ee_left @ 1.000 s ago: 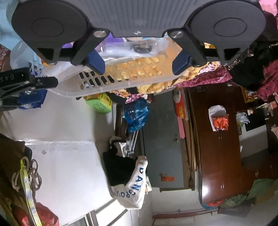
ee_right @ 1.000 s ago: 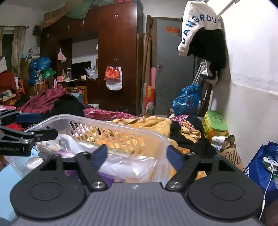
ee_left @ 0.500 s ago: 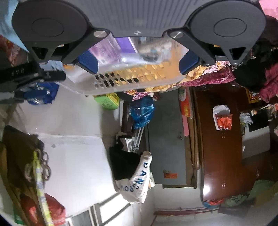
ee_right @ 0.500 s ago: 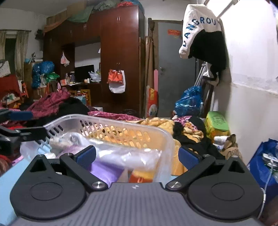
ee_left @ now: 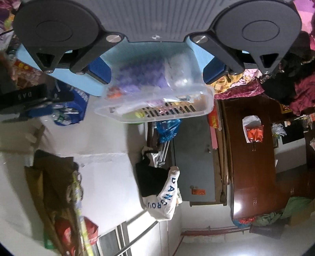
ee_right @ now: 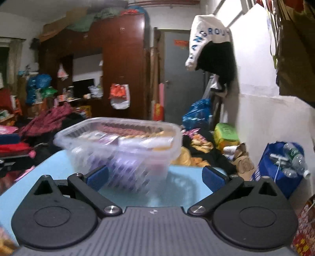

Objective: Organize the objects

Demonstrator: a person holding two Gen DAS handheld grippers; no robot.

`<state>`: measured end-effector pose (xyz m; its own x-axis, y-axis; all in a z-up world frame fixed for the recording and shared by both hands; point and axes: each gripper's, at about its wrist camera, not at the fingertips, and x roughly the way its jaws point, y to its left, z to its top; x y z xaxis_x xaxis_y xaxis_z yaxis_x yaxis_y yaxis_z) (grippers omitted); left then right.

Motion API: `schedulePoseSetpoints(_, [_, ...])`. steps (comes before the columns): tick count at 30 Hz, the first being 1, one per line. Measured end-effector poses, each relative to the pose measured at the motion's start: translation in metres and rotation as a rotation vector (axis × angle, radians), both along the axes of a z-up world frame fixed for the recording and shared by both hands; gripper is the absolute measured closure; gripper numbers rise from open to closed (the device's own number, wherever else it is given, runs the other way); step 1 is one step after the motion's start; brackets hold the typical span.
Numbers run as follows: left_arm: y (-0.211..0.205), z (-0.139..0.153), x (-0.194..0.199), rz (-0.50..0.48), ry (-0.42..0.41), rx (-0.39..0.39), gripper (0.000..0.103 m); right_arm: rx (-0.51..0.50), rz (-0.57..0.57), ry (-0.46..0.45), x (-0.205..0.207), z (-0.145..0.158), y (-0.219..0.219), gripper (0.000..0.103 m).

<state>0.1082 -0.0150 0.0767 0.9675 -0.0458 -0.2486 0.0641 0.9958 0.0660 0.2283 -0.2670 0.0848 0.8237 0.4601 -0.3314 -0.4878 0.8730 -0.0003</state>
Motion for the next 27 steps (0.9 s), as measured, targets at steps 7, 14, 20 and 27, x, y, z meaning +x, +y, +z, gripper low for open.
schedulePoseSetpoints(7, [-0.011,-0.019,-0.036,0.023,0.000,-0.061,0.002,0.079,0.049,0.068,-0.045,-0.023,-0.017,0.000])
schedulePoseSetpoints(14, [-0.011,-0.019,-0.036,0.088,-0.016,-0.062,0.003,0.023,0.007,-0.012,-0.056,-0.011,-0.011,0.000])
schedulePoseSetpoints(20, [-0.016,-0.020,-0.040,0.073,-0.022,-0.040,0.003,0.039,-0.015,-0.015,-0.058,-0.015,-0.013,0.000])
schedulePoseSetpoints(27, [-0.024,-0.021,-0.043,0.065,-0.017,-0.029,0.003,0.046,-0.033,-0.017,-0.063,-0.020,-0.018,0.000])
